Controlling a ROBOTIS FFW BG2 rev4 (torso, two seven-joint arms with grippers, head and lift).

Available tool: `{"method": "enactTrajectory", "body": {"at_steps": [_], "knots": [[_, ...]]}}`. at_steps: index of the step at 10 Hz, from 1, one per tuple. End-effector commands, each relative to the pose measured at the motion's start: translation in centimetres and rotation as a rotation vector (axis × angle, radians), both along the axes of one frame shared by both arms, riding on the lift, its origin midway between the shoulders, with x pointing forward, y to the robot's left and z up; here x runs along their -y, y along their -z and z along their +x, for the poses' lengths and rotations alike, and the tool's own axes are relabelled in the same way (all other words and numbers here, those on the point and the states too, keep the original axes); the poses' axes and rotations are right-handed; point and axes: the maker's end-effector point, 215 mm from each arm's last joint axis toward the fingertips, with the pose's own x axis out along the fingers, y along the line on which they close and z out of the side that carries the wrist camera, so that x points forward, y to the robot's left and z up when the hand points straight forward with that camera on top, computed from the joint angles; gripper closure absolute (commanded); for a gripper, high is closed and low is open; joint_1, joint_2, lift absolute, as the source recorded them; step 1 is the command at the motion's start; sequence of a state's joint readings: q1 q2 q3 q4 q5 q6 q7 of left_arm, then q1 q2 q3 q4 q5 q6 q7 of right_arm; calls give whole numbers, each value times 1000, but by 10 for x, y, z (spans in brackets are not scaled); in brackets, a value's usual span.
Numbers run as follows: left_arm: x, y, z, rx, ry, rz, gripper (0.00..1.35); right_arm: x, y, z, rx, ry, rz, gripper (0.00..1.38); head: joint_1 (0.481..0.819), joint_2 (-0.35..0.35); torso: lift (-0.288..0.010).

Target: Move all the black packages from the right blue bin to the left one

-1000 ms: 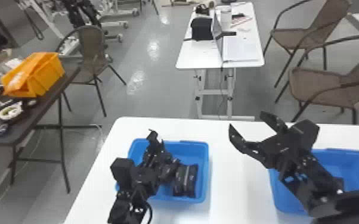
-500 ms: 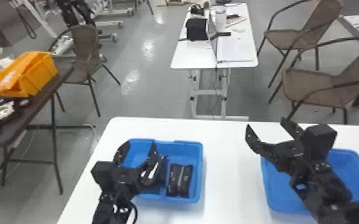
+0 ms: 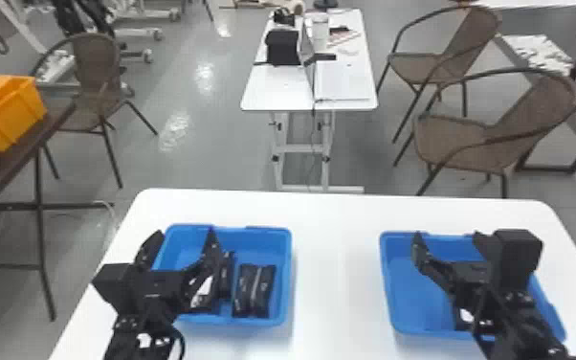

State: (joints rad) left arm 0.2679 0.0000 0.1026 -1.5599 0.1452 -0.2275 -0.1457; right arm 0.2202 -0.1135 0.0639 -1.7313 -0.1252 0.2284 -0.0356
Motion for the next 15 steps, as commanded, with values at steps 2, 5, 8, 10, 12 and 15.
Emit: {"method": "enactTrajectory", "body": {"at_steps": [2,5,8,10,12,15], "knots": [[4,-1,0,4,5,-4,139,22,33,-25,-123,85,23,96,695,40,0],[5,-3,0,11,5,-3,139,52,68,-42,-214,127,25,96,695,2,0],[5,-6,0,21,5,-4,140,68,104,-56,-322,149,52,99,695,-22,0],[3,-8,0,27,2,-2,142,79,116,-58,-362,170,60,101,695,-38,0],[6,-10,2,30,6,-4,142,87,124,-52,-396,168,54,102,695,-47,0],[5,-11,2,33,4,-8,142,95,139,-55,-452,166,33,102,695,-62,0]]}}
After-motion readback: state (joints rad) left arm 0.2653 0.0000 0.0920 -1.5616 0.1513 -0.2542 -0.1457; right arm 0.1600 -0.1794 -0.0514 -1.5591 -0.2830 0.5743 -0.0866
